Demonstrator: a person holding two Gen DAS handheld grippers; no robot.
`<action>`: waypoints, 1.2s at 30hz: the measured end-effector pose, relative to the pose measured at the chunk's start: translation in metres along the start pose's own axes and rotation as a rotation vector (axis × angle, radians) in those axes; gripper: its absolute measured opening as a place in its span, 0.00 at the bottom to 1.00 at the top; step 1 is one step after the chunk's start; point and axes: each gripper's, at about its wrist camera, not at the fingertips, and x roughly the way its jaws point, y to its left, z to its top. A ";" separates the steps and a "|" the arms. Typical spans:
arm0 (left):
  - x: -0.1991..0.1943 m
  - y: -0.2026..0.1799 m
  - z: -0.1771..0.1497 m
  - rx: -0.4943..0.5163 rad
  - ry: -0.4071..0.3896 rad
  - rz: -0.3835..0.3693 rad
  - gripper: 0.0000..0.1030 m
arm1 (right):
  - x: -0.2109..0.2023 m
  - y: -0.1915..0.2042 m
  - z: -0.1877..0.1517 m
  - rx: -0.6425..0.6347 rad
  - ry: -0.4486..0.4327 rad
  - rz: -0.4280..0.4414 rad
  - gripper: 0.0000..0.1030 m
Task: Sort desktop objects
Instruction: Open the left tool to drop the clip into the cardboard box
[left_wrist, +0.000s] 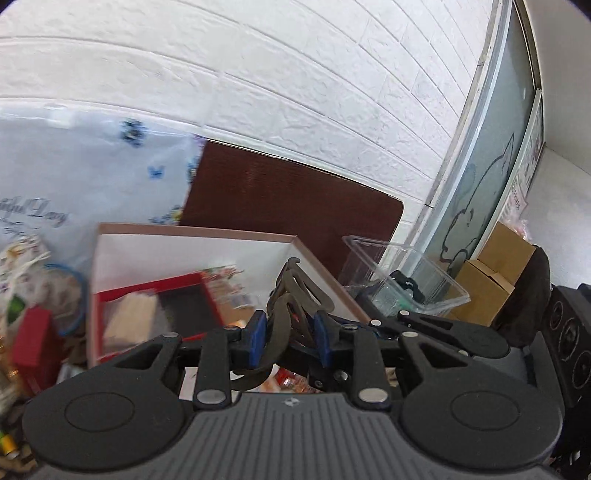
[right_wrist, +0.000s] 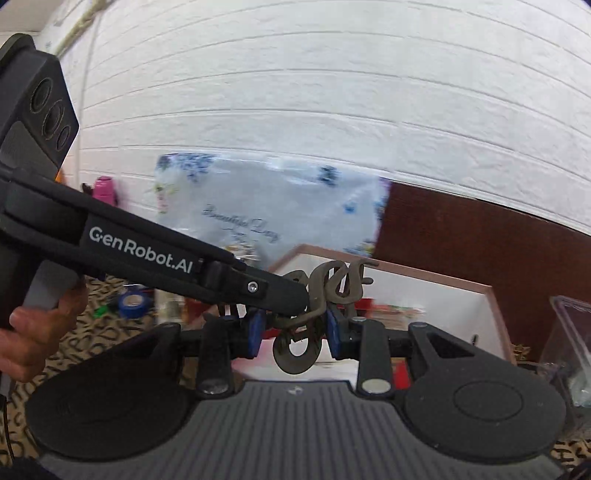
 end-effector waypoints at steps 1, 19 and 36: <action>0.012 0.000 0.005 -0.008 0.007 -0.008 0.28 | 0.005 -0.012 0.000 0.003 0.005 -0.009 0.32; 0.110 0.018 0.011 -0.021 0.074 0.065 0.86 | 0.083 -0.113 -0.024 -0.051 0.238 -0.162 0.65; 0.061 -0.004 -0.005 0.112 0.061 0.120 0.90 | 0.052 -0.080 -0.012 -0.059 0.201 -0.169 0.93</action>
